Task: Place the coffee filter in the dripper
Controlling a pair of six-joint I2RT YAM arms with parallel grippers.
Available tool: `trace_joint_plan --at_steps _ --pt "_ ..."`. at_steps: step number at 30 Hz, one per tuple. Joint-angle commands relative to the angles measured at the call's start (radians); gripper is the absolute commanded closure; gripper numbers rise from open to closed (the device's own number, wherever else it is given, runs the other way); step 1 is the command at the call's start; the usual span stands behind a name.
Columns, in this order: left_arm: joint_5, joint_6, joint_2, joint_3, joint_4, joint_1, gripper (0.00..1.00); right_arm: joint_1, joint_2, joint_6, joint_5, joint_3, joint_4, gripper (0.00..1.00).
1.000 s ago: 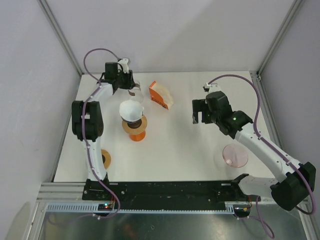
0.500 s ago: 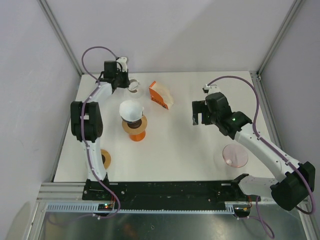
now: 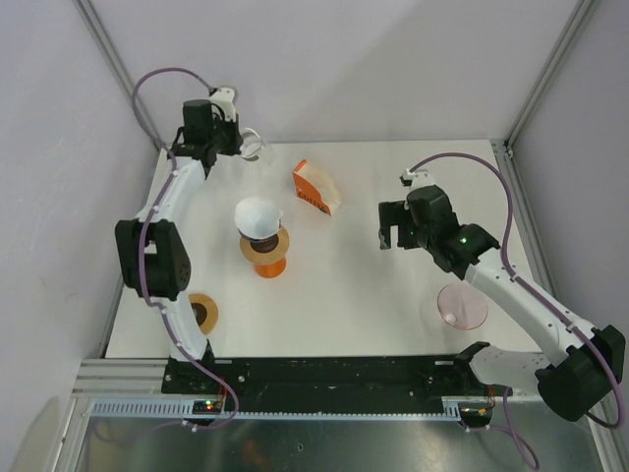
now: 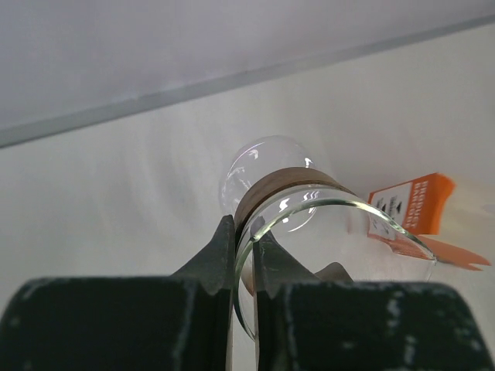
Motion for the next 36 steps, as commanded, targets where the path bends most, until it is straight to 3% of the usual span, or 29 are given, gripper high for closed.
trace_joint_plan --at_steps 1,11,21,28,36 --pt "0.038 -0.017 -0.147 -0.001 0.053 -0.004 1.00 0.008 -0.056 0.003 -0.009 -0.003 0.024 0.04" --pt "0.075 -0.032 -0.265 -0.008 0.053 -0.050 1.00 0.014 -0.147 0.013 -0.013 -0.030 0.003 0.04" --pt "0.094 0.007 -0.442 -0.020 -0.001 -0.227 1.00 -0.015 -0.250 0.015 -0.008 -0.048 -0.016 0.03" --pt "0.087 0.108 -0.533 -0.069 -0.166 -0.453 1.00 -0.096 -0.262 0.043 -0.015 -0.051 -0.047 0.03" --pt "0.045 0.202 -0.465 -0.213 -0.303 -0.697 1.00 -0.236 -0.311 0.048 -0.069 -0.061 -0.054 0.02"
